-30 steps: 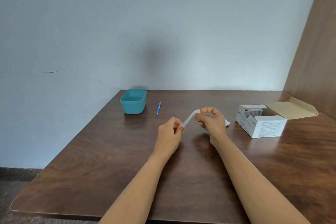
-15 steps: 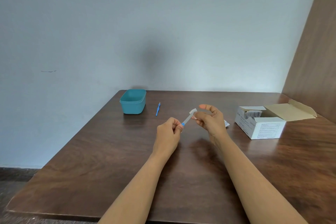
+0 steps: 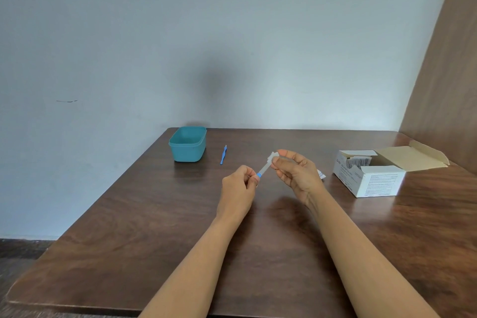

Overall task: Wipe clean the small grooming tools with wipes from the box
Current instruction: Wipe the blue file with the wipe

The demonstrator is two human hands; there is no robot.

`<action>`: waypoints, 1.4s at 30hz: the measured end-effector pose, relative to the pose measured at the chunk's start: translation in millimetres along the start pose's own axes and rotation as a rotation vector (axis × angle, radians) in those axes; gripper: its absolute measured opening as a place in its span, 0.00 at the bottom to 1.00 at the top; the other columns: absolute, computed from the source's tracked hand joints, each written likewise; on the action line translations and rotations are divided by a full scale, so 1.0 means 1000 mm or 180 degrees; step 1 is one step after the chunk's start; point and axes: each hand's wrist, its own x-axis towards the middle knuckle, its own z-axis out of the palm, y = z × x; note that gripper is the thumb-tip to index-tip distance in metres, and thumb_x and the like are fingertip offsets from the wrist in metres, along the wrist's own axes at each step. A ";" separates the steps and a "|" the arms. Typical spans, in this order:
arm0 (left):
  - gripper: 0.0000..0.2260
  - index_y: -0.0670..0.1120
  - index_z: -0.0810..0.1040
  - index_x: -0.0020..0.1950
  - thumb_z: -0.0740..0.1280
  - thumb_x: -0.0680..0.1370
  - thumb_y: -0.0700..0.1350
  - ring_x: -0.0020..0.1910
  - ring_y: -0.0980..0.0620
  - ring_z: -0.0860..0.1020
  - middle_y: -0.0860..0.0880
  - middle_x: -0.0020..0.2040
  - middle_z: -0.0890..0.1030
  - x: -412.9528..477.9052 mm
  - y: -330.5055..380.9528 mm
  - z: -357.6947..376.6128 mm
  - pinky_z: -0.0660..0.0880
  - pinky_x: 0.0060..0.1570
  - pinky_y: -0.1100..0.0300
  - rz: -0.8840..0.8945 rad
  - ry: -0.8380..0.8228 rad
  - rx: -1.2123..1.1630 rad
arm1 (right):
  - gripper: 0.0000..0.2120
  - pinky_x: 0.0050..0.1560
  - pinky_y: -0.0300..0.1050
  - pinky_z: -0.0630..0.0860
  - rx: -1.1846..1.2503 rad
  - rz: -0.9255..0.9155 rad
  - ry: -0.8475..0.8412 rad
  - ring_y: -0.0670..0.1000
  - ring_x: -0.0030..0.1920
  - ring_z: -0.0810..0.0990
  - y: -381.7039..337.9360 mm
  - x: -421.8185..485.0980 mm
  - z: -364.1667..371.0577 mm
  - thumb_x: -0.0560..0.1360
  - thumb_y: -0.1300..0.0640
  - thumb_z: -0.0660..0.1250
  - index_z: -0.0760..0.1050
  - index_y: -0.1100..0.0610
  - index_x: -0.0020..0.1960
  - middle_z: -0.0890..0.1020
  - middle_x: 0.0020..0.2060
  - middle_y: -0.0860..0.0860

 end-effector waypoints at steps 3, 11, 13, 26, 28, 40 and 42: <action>0.04 0.47 0.77 0.45 0.65 0.79 0.44 0.37 0.54 0.75 0.51 0.37 0.80 0.000 0.000 0.001 0.73 0.38 0.60 0.0076 -0.0022 0.0019 | 0.08 0.35 0.34 0.77 0.0093 0.0121 0.0132 0.47 0.40 0.83 0.001 0.001 0.001 0.70 0.65 0.72 0.80 0.57 0.48 0.86 0.39 0.50; 0.04 0.45 0.78 0.46 0.65 0.79 0.44 0.34 0.54 0.73 0.52 0.32 0.77 0.000 0.000 0.003 0.73 0.38 0.58 0.0345 -0.0030 0.0132 | 0.02 0.30 0.32 0.74 0.0259 0.0456 0.0274 0.43 0.31 0.79 0.005 0.001 0.001 0.72 0.62 0.72 0.80 0.57 0.43 0.81 0.31 0.48; 0.04 0.45 0.78 0.46 0.65 0.79 0.44 0.36 0.51 0.75 0.50 0.33 0.78 0.000 0.000 0.004 0.73 0.39 0.55 0.0359 -0.0028 0.0149 | 0.01 0.30 0.32 0.73 0.0216 0.0443 0.0284 0.43 0.31 0.79 0.007 0.002 0.002 0.73 0.62 0.70 0.79 0.58 0.43 0.81 0.30 0.48; 0.05 0.46 0.78 0.46 0.65 0.79 0.45 0.34 0.55 0.73 0.50 0.34 0.79 0.004 -0.004 -0.002 0.71 0.37 0.60 0.0344 -0.0046 0.0264 | 0.02 0.29 0.30 0.71 -0.0092 0.0138 0.0313 0.43 0.32 0.80 0.013 0.006 0.005 0.71 0.63 0.72 0.82 0.58 0.43 0.84 0.33 0.48; 0.05 0.46 0.78 0.46 0.65 0.79 0.45 0.34 0.54 0.74 0.49 0.35 0.79 0.004 -0.004 -0.002 0.71 0.37 0.60 0.0353 -0.0050 0.0239 | 0.03 0.30 0.31 0.71 -0.0099 0.0114 0.0365 0.43 0.31 0.79 0.014 0.007 0.006 0.69 0.61 0.74 0.82 0.59 0.42 0.83 0.32 0.49; 0.05 0.46 0.78 0.45 0.65 0.78 0.46 0.38 0.52 0.78 0.48 0.36 0.81 0.004 -0.002 0.002 0.75 0.41 0.55 0.0298 -0.0156 0.0202 | 0.08 0.32 0.34 0.70 -0.0157 0.0058 0.0434 0.41 0.29 0.79 0.015 0.009 0.008 0.76 0.67 0.65 0.79 0.58 0.41 0.81 0.33 0.50; 0.05 0.46 0.78 0.45 0.65 0.78 0.46 0.38 0.51 0.78 0.48 0.36 0.81 0.005 -0.002 0.001 0.75 0.41 0.55 0.0278 -0.0169 0.0193 | 0.07 0.32 0.33 0.71 -0.0071 0.0083 0.0357 0.42 0.30 0.80 0.014 0.009 0.008 0.75 0.67 0.67 0.79 0.59 0.41 0.83 0.33 0.49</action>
